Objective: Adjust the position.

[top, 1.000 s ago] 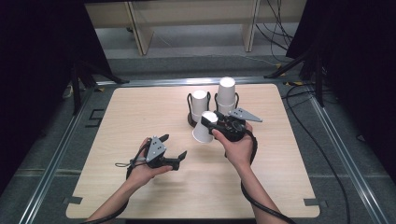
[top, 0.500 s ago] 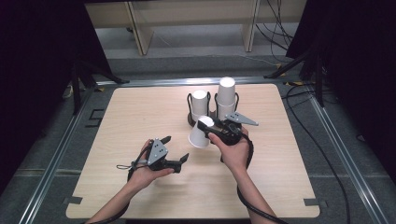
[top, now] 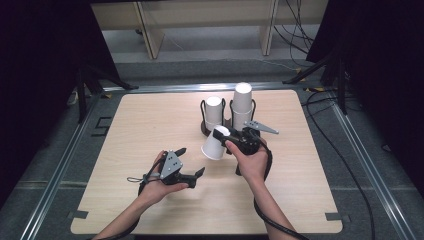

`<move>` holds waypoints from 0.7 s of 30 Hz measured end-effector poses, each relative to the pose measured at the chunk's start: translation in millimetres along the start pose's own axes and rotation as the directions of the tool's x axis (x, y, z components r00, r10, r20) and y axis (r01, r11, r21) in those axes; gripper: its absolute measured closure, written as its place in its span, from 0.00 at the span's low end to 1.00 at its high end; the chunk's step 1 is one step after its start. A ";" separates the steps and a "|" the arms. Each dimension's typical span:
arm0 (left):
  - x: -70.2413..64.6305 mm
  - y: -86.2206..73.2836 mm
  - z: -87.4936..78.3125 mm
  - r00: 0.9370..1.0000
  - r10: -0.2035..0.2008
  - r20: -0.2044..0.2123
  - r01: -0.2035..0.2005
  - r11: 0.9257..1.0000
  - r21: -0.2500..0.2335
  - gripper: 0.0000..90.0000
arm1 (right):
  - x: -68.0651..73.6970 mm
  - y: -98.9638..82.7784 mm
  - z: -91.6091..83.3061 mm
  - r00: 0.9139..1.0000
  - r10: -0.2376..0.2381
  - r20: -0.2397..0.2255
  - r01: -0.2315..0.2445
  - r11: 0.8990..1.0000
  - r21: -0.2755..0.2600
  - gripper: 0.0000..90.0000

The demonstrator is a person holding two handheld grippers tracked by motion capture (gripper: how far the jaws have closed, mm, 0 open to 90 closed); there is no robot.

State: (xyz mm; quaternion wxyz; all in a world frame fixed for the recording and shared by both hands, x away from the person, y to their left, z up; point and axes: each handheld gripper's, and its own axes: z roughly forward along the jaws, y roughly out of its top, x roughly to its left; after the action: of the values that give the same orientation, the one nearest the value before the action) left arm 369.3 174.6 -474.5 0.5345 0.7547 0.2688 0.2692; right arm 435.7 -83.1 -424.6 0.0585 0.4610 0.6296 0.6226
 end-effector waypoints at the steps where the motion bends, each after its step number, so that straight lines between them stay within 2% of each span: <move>1: -0.4 0.0 0.3 1.000 -0.002 0.003 0.002 1.000 0.000 0.07 | -1.2 -0.2 0.2 1.000 0.001 0.000 -0.001 1.000 0.003 0.40; 3: -0.9 0.2 0.9 1.000 0.004 0.007 -0.004 1.000 0.004 0.07 | -3.6 -0.6 1.3 1.000 0.015 -0.004 -0.015 1.000 0.004 0.40; 4: -1.5 -0.3 2.4 1.000 -0.001 0.011 0.002 1.000 -0.010 0.07 | -3.6 -0.6 1.3 1.000 0.015 -0.004 -0.015 1.000 0.004 0.40; 6: -2.8 0.3 2.4 1.000 0.004 0.012 -0.004 1.000 0.001 0.06 | -4.9 -1.0 2.1 1.000 0.023 -0.010 -0.023 1.000 0.001 0.40; 8: -4.1 0.4 4.0 1.000 0.003 0.019 -0.003 1.000 -0.001 0.06 | -4.8 -0.7 1.5 0.999 0.032 0.003 -0.032 0.999 0.011 0.40; 10: -4.9 0.6 6.1 1.000 0.004 0.023 -0.004 1.000 -0.009 0.06 | -6.2 -0.7 2.0 0.998 0.057 -0.005 -0.057 0.998 0.012 0.40; 11: -5.2 1.2 5.8 1.000 0.007 0.022 -0.007 1.000 0.004 0.06 | -6.4 -0.5 1.9 0.998 0.068 -0.008 -0.068 0.998 0.012 0.40; 13: -5.8 1.0 8.1 1.000 0.008 0.023 -0.008 1.000 -0.005 0.06 | -7.9 -0.8 2.3 0.997 0.073 -0.004 -0.073 0.997 0.016 0.40; 14: -6.1 1.4 8.1 1.000 0.010 0.021 -0.011 1.000 0.005 0.06 | -6.8 -1.0 2.3 0.995 0.104 -0.013 -0.103 0.994 0.018 0.40; 16: -6.3 1.4 9.5 1.000 0.010 0.023 -0.010 1.000 0.006 0.06 | -8.8 -1.1 2.7 0.995 0.101 -0.019 -0.101 0.995 0.026 0.40; 19: -6.8 0.9 11.5 0.999 0.015 0.030 -0.016 1.000 0.007 0.06 | -9.4 -0.7 2.7 0.989 0.151 -0.006 -0.150 0.988 0.043 0.40; 21: -7.7 0.2 12.9 0.999 0.018 0.036 -0.019 1.000 0.006 0.06 | -10.9 -0.7 2.9 0.990 0.141 -0.013 -0.141 0.989 0.041 0.40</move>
State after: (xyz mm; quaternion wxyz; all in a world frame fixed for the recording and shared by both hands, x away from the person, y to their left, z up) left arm 372.8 160.7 -478.8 0.5343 0.7635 0.2531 0.2598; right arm 443.5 -88.0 -431.3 0.0000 0.5005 0.6082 0.6161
